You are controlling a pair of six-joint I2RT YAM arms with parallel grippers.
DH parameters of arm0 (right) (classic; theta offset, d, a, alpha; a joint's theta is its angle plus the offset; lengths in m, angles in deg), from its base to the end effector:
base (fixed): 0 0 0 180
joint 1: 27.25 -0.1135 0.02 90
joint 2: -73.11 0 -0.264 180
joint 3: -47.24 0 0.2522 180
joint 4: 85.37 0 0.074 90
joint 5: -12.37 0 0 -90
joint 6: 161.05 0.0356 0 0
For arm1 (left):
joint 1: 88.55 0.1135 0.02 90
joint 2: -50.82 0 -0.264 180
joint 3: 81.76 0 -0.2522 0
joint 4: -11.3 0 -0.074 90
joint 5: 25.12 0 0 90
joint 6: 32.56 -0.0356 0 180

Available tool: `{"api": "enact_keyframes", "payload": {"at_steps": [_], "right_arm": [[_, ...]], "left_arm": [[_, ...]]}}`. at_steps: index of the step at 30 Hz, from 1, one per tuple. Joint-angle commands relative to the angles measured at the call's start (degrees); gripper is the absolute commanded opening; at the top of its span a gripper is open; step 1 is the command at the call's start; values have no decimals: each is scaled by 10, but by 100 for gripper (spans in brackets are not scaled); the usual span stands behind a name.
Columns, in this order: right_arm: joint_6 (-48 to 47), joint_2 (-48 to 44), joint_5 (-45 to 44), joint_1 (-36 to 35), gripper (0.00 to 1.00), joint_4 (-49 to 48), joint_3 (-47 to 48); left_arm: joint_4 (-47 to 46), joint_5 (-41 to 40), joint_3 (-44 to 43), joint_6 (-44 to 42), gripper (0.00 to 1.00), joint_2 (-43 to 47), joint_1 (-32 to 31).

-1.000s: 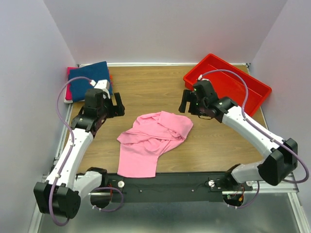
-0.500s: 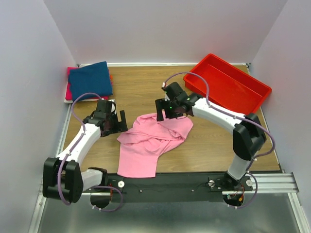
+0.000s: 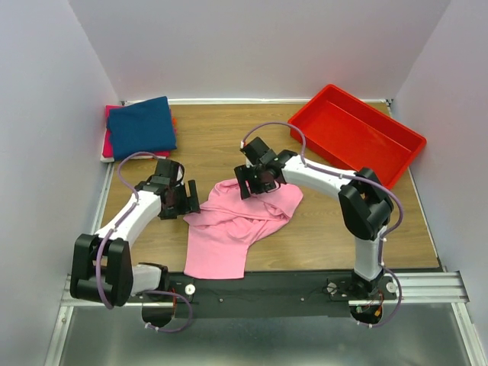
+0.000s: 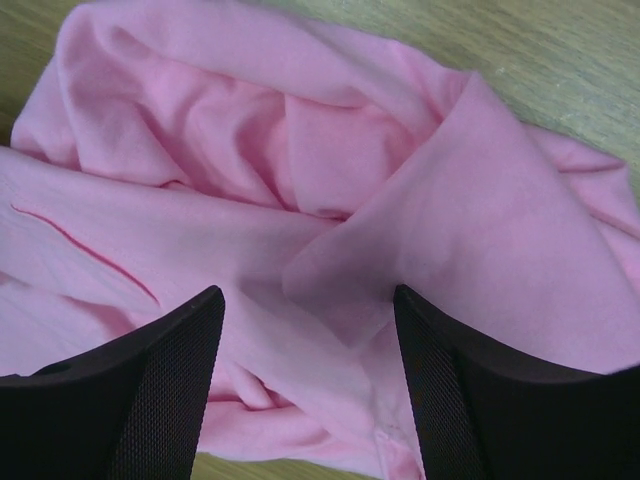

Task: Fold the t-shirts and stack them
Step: Flatten the tshirt out

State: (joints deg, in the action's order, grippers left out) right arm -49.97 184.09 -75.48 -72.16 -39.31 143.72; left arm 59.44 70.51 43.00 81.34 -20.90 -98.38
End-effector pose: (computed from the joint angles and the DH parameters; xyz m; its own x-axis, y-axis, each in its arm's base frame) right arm 0.2912 0.2922 0.2014 -0.8339 -0.3238 -0.4469 -0.4486 0.8693 0.2073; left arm 0.2220 -0.0420 0.1938 -0.8995 -0.2533 -0.3560 -0.1675 0.9524 -0.2547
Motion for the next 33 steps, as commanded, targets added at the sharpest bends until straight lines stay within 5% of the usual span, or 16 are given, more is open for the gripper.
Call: {"api": "enact_keyframes", "payload": {"at_steps": [1, 12, 16, 20, 22, 26, 33], "right_arm": [[-12, 23, -19, -1, 73, -1, 30], [-6, 31, -36, -1, 58, -1, 49], [-5, 31, -36, -1, 38, -1, 52], [4, 19, -44, -1, 18, 1, 49], [12, 4, -50, 0, 10, 5, 46], [25, -28, -65, 4, 1, 22, 59], [41, -102, -107, 46, 0, 108, 153]], "left_arm": [[18, -5, 6, 15, 89, -15, 5], [-2, 11, -4, 4, 68, -108, 7], [-15, 20, -12, 4, 56, -134, 7], [-42, 41, -26, -3, 34, -160, 7], [-56, 60, -35, -14, 0, -185, 7], [-63, 53, -76, -25, 0, -177, 9], [1, -12, -381, -38, 0, -141, 22]]}}
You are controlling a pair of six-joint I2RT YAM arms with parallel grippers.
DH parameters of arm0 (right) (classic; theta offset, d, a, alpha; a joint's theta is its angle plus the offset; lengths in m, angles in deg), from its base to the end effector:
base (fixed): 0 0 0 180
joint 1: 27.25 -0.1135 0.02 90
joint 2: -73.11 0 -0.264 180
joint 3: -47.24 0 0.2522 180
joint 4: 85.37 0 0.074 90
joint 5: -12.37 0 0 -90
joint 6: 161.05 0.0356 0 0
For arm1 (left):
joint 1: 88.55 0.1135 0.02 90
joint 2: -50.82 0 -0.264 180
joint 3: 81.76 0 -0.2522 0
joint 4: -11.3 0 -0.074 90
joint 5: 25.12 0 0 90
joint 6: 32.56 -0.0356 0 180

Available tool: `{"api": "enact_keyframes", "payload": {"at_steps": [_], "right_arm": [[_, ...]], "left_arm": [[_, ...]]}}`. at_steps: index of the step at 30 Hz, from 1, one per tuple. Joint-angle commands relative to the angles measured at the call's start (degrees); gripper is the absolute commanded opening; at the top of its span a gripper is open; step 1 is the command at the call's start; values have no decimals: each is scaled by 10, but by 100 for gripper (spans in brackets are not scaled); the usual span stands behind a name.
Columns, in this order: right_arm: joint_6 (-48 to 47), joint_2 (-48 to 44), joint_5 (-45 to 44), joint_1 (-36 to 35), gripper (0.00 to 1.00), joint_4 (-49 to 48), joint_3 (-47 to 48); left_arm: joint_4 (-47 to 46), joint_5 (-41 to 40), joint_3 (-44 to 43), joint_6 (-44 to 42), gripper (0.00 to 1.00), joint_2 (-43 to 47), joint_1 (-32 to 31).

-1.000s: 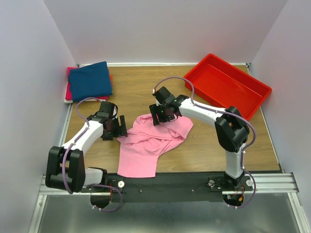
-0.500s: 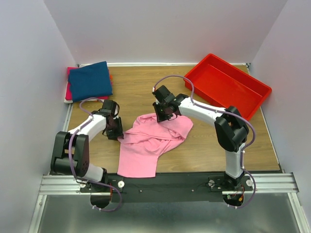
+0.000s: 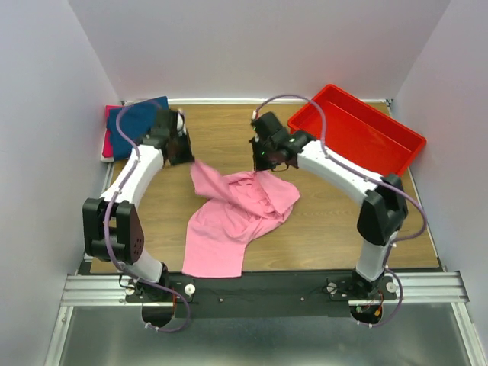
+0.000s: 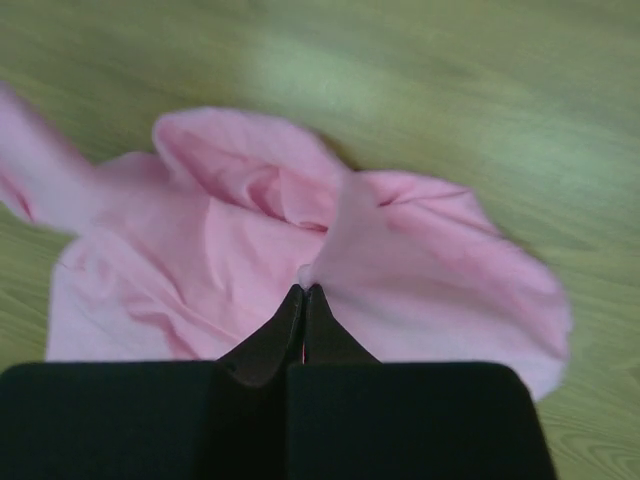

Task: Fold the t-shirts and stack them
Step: Flatten the tshirt out

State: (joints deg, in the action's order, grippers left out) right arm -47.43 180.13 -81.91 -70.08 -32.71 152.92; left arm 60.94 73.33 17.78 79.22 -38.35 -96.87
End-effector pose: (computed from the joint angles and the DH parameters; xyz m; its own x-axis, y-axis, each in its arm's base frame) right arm 0.3053 0.2793 0.2715 -0.8023 -0.1989 -0.5627 -0.3539 0.9177 0.1802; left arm 0.3186 -0.0519 0.2463 -0.8636 -0.2446 -0.4409 -0.1088 0.9442 -0.3109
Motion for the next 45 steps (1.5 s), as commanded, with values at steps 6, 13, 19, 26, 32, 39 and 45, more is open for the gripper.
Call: {"api": "enact_keyframes", "payload": {"at_steps": [6, 13, 19, 26, 32, 39, 45], "right_arm": [[8, -121, -101, 45, 0, 115, 134], [56, -206, -179, 49, 0, 166, 114], [140, -286, -196, 50, 0, 205, 0], [187, -347, -251, 51, 1, 232, -35], [214, -341, -317, 51, 1, 253, -26], [266, -335, -354, 56, 0, 302, -46], [307, -340, -364, 57, 0, 326, -73]], "left_arm": [[-26, -6, -382, -9, 0, 31, 8], [-100, 96, -429, 14, 0, 44, 7], [-165, 145, -515, 2, 0, 15, 5], [-185, 170, -642, -18, 0, -36, 15], [-216, 235, -614, -9, 0, -22, 39], [-226, 264, -528, -4, 0, -21, -43], [-234, 261, -497, -4, 0, -88, -171]]}}
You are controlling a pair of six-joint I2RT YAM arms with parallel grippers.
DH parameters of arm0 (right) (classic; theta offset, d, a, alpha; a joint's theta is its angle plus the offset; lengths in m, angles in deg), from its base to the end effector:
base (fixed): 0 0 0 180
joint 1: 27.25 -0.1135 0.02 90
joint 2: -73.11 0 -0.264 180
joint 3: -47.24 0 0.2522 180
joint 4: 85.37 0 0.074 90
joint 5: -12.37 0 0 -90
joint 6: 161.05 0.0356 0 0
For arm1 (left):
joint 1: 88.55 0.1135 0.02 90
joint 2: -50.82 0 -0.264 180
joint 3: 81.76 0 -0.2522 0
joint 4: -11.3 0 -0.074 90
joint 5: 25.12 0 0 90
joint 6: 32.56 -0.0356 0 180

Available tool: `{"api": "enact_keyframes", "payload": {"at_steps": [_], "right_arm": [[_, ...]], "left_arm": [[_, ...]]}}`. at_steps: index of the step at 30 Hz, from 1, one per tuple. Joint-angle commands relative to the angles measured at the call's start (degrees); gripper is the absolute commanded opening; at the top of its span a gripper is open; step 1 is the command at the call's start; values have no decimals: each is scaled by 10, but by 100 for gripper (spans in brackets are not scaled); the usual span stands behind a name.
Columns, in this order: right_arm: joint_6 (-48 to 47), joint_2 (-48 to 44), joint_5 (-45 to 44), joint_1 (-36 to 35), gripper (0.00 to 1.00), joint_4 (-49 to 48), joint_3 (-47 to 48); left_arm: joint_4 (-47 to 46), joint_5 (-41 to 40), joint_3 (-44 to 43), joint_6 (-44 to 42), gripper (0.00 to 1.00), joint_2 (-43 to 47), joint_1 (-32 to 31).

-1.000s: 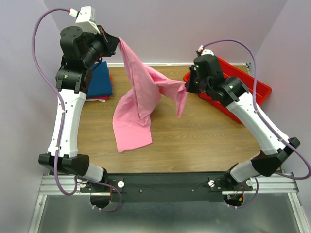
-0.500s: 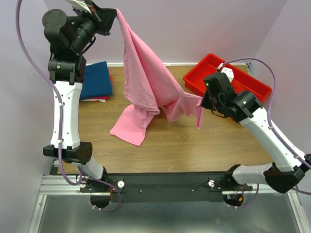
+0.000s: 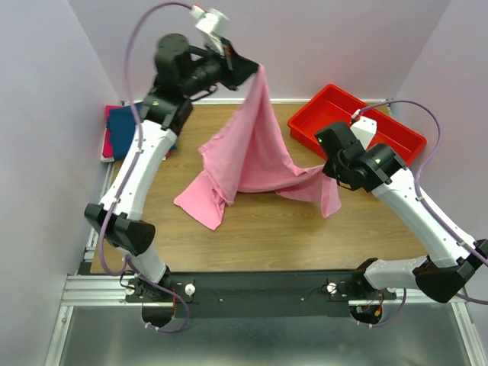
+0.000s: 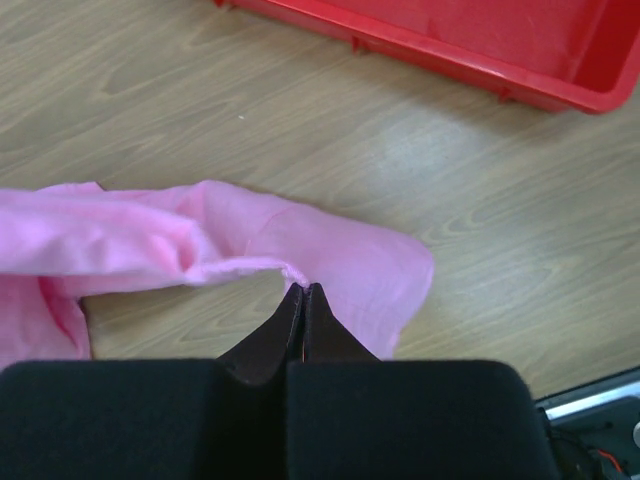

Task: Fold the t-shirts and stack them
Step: Flatten the tshirt out

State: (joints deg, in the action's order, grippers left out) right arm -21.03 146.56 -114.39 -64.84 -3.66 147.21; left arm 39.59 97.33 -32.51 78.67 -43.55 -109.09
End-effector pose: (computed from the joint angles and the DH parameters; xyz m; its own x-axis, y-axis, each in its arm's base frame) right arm 0.1944 0.1228 0.3950 -0.5851 0.3243 -0.7433 0.3585 0.9256 0.1217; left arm 0.3175 -0.1393 0.5410 -0.1645 -0.2647 -0.9502 0.7874 0.5450 -0.2881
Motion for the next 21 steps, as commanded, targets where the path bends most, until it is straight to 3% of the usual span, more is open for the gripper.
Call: {"api": "enact_keyframes", "payload": {"at_steps": [1, 6, 7, 8, 10, 11, 14, 15, 19, 21], "right_arm": [[41, -4, -34, 3, 1, 37, -21], [34, 4, -24, 3, 18, 43, -32], [33, 6, -23, 3, 36, 46, -33], [33, 7, -22, 3, 44, 47, -34], [31, 9, -18, 3, 61, 45, -33], [18, 10, -10, 3, 64, 40, -32], [-14, 10, 6, 2, 68, 11, -32], [-29, 10, 15, 2, 68, -21, -33], [-88, 34, 60, 1, 69, -97, -33], [-114, 72, 91, 0, 69, -133, -26]], "left_arm": [[-27, 21, 4, 6, 0, -48, -76], [-80, 74, 4, 56, 2, -123, -120], [-80, 83, 1, 64, 17, -134, -122], [-75, 93, 1, 74, 44, -148, -121], [-58, 78, 10, 63, 61, -146, -120], [-30, 39, 12, 40, 69, -134, -113], [22, -50, 51, 34, 72, -87, -80], [37, -73, 68, 42, 72, -71, -40], [138, -208, 189, 44, 72, 22, 49], [191, -319, 271, 35, 78, 78, 90]]}}
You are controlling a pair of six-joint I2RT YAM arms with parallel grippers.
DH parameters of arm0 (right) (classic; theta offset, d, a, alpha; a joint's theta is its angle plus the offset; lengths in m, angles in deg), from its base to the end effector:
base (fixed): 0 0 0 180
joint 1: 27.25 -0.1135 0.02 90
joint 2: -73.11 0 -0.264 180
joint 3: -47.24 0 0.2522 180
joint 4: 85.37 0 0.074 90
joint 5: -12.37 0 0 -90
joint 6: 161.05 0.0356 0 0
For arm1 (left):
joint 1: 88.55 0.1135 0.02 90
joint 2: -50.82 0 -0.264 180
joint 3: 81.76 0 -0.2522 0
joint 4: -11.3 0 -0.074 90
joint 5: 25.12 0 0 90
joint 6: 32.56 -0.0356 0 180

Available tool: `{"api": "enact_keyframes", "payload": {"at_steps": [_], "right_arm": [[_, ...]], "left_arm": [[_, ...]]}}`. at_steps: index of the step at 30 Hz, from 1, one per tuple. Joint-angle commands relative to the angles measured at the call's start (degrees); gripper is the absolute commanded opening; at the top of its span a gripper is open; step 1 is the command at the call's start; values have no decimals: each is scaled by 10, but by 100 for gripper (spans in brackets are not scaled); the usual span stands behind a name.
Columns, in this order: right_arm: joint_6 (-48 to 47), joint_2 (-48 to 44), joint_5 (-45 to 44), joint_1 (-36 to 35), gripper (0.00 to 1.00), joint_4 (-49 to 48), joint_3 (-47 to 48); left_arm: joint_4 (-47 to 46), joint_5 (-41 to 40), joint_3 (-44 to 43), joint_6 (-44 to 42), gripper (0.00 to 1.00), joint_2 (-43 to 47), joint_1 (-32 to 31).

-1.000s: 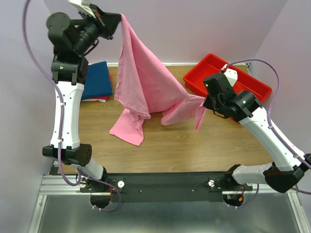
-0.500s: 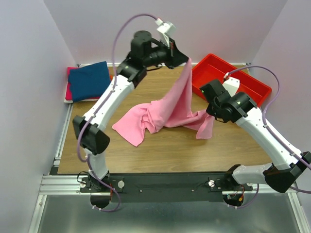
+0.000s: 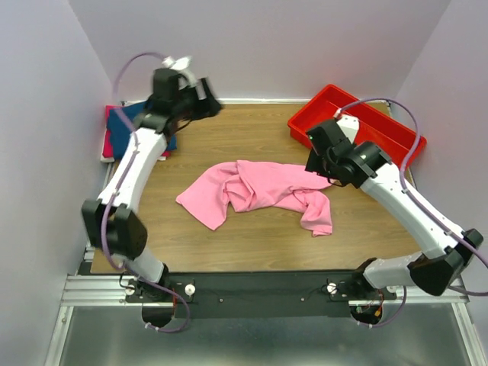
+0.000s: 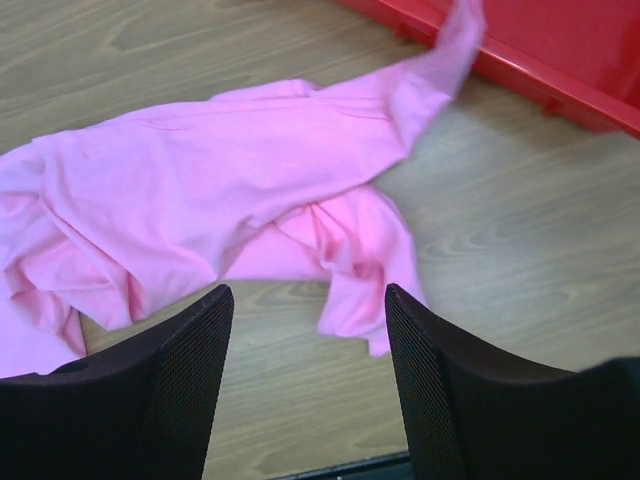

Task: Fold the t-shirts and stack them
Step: Flatten the tshirt out

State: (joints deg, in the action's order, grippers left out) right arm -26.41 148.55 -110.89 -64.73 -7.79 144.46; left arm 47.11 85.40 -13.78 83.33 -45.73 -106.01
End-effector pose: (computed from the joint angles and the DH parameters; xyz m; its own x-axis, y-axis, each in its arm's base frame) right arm 0.2072 0.1343 0.3768 -0.6526 0.2400 -0.7187 0.2732 0.9592 0.0722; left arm 0.3719 -0.1301 0.4057 -0.5579 -0.2532 -0.7903 0.3901 0.7606 -0.5190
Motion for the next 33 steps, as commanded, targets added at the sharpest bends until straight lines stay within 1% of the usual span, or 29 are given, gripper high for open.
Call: {"api": "enact_keyframes", "payload": {"at_steps": [1, 2, 3, 4, 5, 7, 8, 10, 12, 14, 15, 17, 19, 22, 28, 33], "right_arm": [[-67, 68, 65, -2, 69, -103, 6], [-75, 84, 91, -3, 69, -115, 15], [-81, 97, 106, -4, 69, -130, 21], [-85, 128, 121, -4, 69, -160, 24], [-88, 139, 150, -5, 69, -190, 32], [-93, 167, 179, -5, 69, -217, 39], [-97, 195, 198, -6, 69, -225, 55], [-103, 236, 210, -6, 69, -236, 76], [-115, 260, 221, -7, 69, -243, 101], [-126, 291, 232, -7, 69, -250, 117], [-131, 304, 237, -7, 69, -253, 134], [-140, 322, 251, -7, 69, -256, 150], [-144, 349, 258, -7, 69, -260, 167], [-150, 375, 270, -7, 68, -266, 179], [-155, 399, 292, -8, 68, -272, 179], [-152, 400, 295, -8, 68, -274, 174]], "left_arm": [[128, -229, 112, -19, 79, 116, 69], [149, -246, 166, -32, 79, 130, 84], [160, -279, 190, -31, 80, 156, 89], [169, -286, 237, -30, 80, 167, 96], [183, -283, 261, -27, 80, 186, 111], [192, -269, 301, -16, 80, 203, 131], [193, -260, 341, -13, 78, 210, 141], [192, -240, 386, -2, 70, 225, 162], [194, -235, 402, 1, 62, 228, 169], [197, -238, 413, 0, 60, 226, 173], [194, -235, 420, -2, 56, 219, 188], [194, -215, 438, -7, 52, 205, 190], [188, -210, 449, -8, 51, 191, 191], [159, -208, 467, -5, 43, 177, 194], [116, -164, 464, -15, 43, 125, 195], [95, -164, 455, -22, 43, 101, 194]]}}
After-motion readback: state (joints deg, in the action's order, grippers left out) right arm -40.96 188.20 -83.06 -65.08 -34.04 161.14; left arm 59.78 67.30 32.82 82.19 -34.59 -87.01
